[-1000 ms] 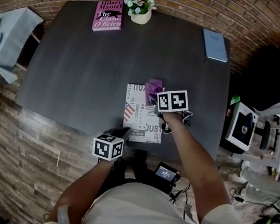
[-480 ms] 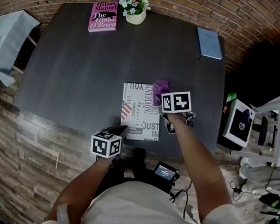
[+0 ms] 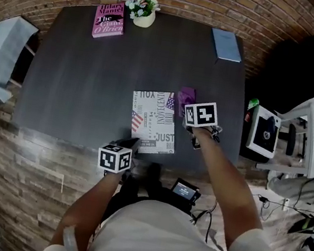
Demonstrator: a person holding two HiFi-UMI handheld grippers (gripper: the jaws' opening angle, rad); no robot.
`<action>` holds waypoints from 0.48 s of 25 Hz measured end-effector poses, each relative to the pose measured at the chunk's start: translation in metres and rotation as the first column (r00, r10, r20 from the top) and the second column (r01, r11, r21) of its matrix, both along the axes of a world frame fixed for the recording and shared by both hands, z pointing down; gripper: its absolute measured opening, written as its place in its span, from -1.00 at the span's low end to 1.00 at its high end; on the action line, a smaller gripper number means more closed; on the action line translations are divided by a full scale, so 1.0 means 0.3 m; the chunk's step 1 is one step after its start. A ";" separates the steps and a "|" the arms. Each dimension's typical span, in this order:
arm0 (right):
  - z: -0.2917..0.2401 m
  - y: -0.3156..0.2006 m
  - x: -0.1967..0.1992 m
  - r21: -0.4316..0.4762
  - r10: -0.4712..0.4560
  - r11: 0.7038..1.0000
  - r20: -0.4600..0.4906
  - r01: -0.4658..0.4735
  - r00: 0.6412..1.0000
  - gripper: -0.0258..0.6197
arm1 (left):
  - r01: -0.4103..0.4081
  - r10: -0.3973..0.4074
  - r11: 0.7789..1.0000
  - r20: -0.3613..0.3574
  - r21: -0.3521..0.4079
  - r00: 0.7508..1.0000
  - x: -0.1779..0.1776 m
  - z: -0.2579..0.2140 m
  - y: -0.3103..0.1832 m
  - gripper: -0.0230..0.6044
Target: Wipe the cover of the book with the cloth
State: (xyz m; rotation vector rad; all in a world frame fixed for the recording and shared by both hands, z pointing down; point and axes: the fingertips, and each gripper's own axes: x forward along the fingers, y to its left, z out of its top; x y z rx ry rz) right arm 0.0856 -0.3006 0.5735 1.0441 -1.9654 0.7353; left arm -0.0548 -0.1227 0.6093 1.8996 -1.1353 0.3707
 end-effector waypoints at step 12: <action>-0.022 0.119 -0.174 -0.027 -0.082 0.996 0.076 0.085 0.994 -0.54 | -0.041 0.041 0.999 -0.022 -0.010 0.999 0.029 -0.004 0.045 -0.90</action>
